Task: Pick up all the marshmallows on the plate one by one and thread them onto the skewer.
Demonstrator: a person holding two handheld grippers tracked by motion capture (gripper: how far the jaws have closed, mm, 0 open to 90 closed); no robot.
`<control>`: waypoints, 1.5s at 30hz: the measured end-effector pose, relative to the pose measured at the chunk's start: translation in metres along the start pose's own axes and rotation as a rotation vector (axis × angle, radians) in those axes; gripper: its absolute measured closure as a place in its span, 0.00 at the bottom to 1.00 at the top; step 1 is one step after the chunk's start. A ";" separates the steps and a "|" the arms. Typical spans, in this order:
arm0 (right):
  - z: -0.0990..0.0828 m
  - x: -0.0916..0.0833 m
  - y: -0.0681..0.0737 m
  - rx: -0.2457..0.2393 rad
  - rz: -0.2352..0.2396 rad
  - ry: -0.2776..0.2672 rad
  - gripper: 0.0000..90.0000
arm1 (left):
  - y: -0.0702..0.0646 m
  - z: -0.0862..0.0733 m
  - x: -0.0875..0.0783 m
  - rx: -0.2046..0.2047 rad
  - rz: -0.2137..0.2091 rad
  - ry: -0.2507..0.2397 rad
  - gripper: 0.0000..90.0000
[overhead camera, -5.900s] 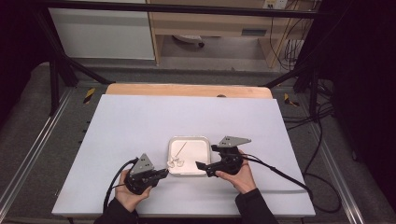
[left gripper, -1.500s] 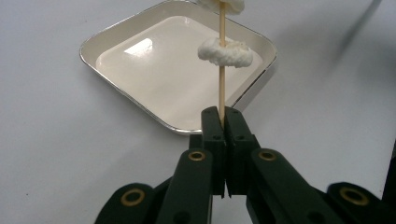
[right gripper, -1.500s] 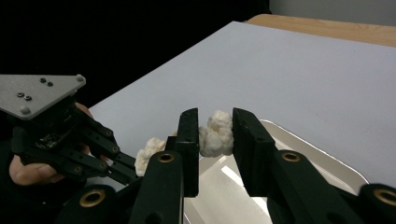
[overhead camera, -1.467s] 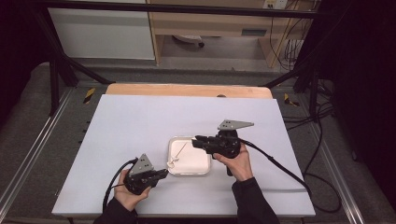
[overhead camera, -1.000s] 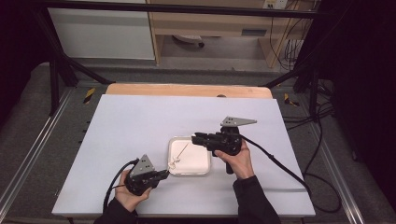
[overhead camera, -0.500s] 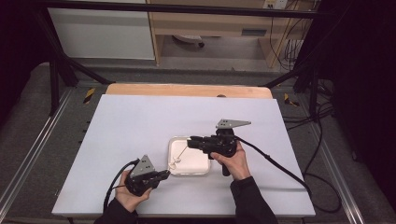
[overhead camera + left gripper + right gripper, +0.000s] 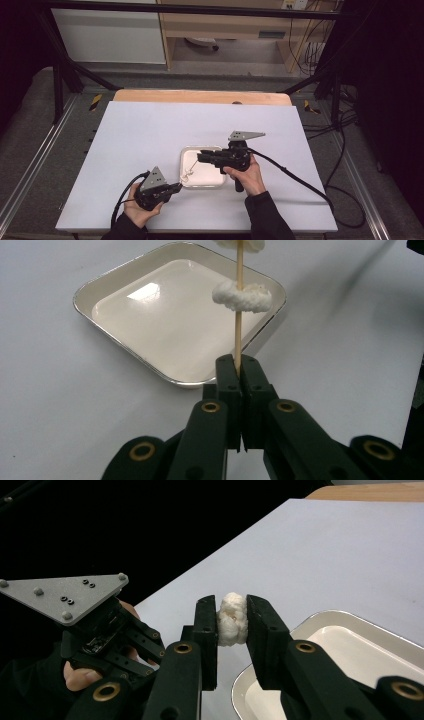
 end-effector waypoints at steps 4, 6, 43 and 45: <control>-0.001 0.001 0.000 -0.005 0.005 0.004 0.85 | -0.001 0.000 0.001 0.000 0.001 0.002 0.99; -0.002 0.002 0.001 -0.005 0.008 0.005 0.86 | -0.001 -0.001 0.001 0.003 0.004 0.005 0.99; -0.019 0.013 0.008 -0.127 -0.125 0.087 0.33 | 0.004 0.001 0.001 -0.043 0.010 -0.019 0.98; -0.022 0.010 0.006 -0.148 -0.170 0.106 0.26 | 0.004 0.001 0.002 -0.046 0.013 -0.015 0.98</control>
Point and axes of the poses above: each handheld gripper's, and its own axes: x roughly forward along the jaws, z roughly out of its top, y roughly to its left, the point moved 2 cm from there along x, roughly forward along the jaws, and after that the axes turned 5 degrees about y, right-handed, at the moved point
